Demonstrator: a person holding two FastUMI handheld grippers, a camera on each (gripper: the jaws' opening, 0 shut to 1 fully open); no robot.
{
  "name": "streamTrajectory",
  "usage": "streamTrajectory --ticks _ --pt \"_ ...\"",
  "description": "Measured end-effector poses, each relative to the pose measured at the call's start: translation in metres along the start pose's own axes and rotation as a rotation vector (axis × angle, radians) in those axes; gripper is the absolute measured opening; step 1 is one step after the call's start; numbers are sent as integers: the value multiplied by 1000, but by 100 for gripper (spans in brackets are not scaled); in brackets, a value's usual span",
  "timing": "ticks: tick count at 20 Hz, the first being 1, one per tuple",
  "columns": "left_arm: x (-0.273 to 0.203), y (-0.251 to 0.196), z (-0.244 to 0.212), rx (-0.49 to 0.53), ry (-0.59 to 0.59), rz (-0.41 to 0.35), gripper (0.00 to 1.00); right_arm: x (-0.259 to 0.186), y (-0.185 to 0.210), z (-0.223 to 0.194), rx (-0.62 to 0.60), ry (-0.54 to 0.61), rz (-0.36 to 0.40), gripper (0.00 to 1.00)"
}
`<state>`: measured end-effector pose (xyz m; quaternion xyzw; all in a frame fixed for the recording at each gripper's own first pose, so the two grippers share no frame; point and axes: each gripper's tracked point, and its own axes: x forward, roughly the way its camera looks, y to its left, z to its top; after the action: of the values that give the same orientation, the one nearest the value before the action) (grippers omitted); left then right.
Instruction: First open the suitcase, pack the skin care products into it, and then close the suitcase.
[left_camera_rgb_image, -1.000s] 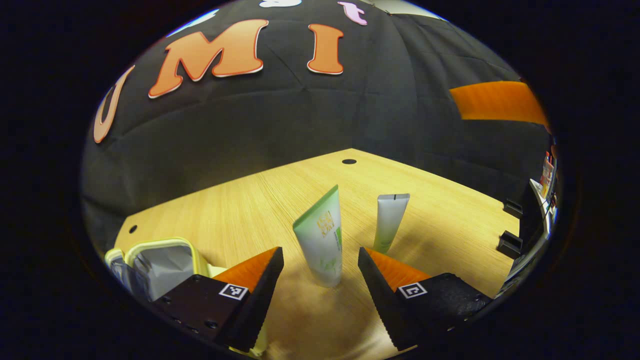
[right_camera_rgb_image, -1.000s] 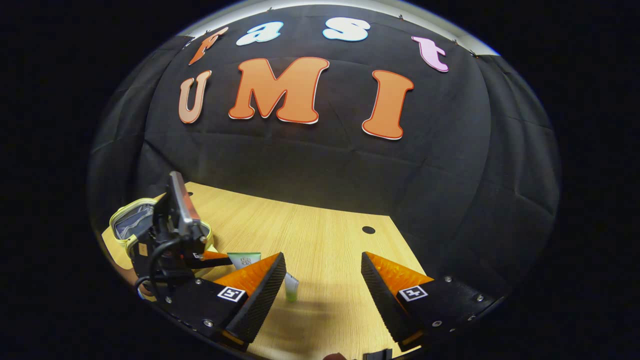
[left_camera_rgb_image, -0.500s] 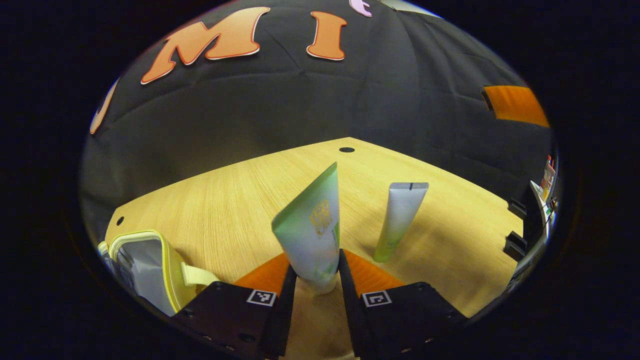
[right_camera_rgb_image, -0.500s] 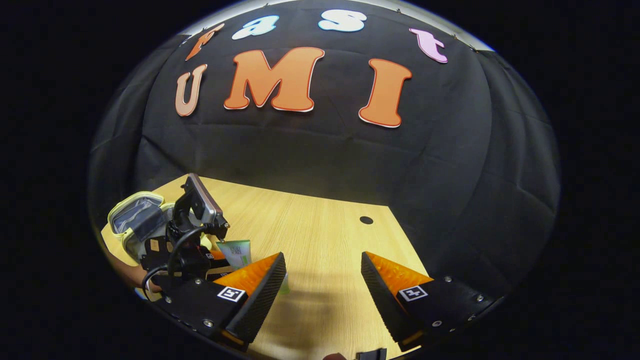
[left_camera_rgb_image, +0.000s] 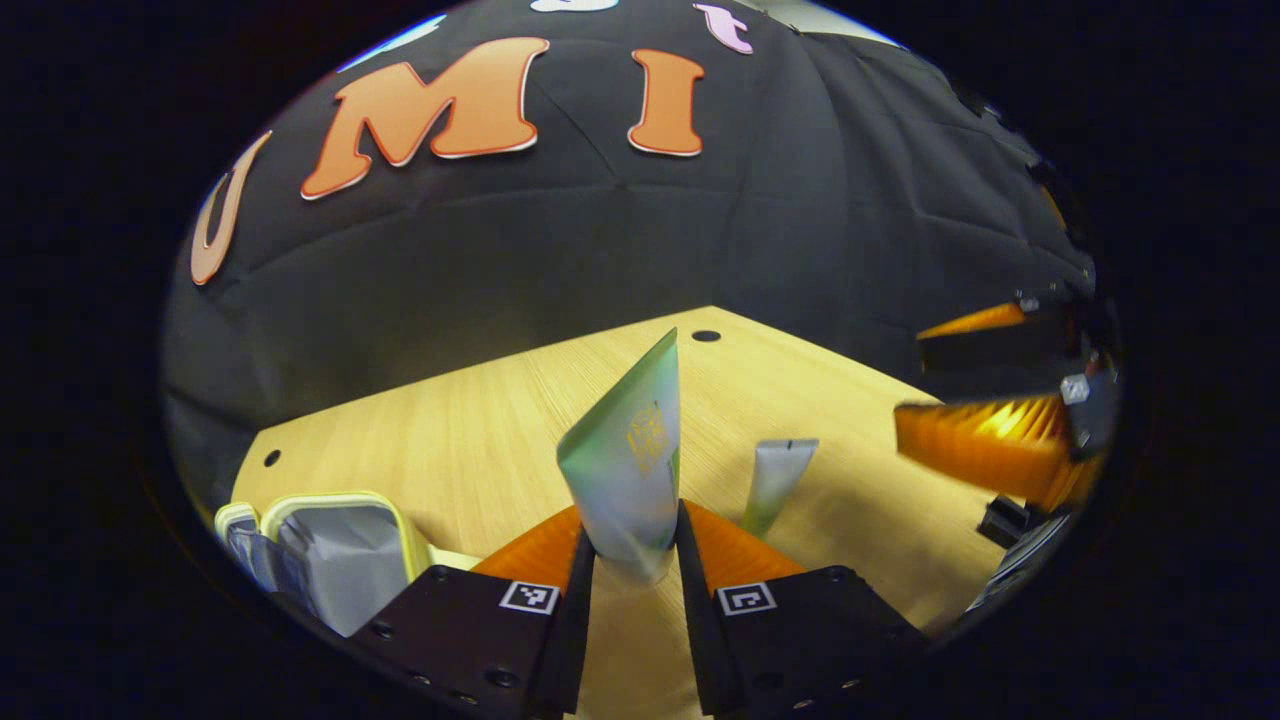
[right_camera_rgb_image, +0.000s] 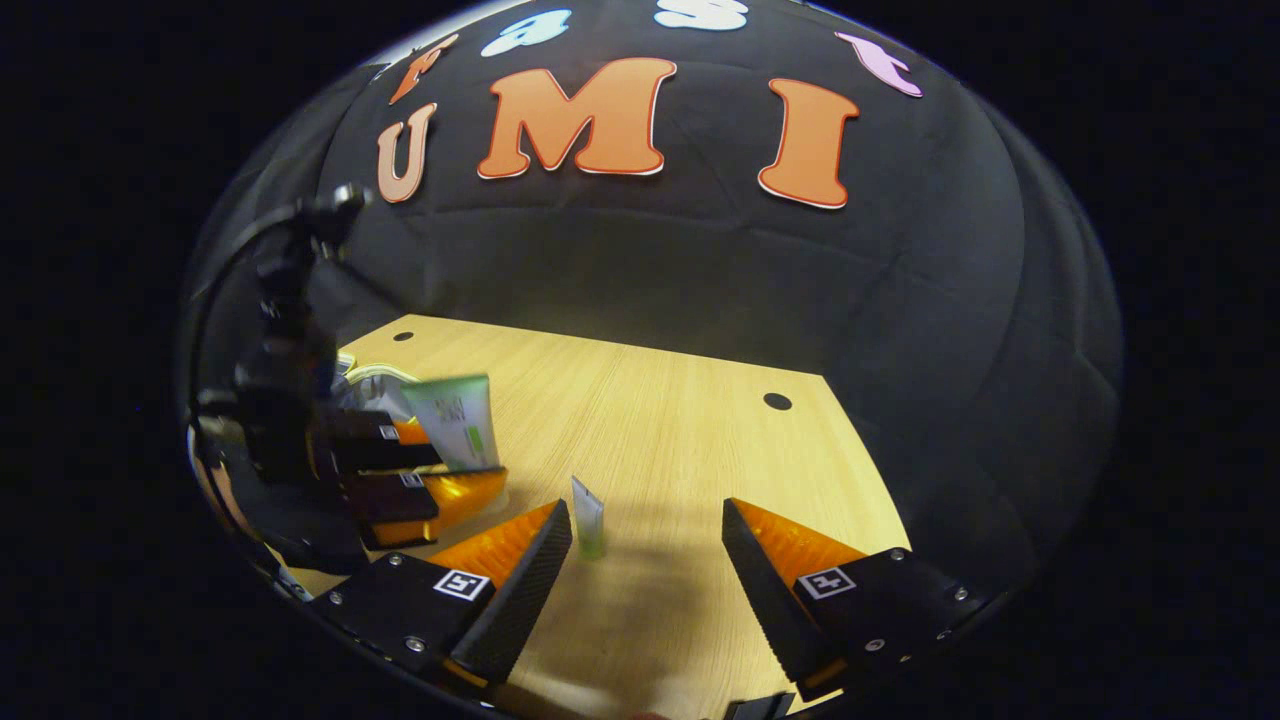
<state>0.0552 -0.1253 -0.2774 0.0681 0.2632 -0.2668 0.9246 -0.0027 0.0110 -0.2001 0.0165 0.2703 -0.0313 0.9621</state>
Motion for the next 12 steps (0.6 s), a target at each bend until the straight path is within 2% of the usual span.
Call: streamTrajectory --ticks 5,9,11,12 --pt "-38 35 36 -32 -42 114 43 32 18 -15 -38 25 101 96" --pt "-71 71 42 -67 -39 231 43 60 35 -28 -86 55 174 94" --pt "-89 92 38 -89 -24 299 43 72 41 -36 -97 76 202 89" --pt "-99 101 35 -96 -15 335 43 74 42 -40 -108 85 207 83"
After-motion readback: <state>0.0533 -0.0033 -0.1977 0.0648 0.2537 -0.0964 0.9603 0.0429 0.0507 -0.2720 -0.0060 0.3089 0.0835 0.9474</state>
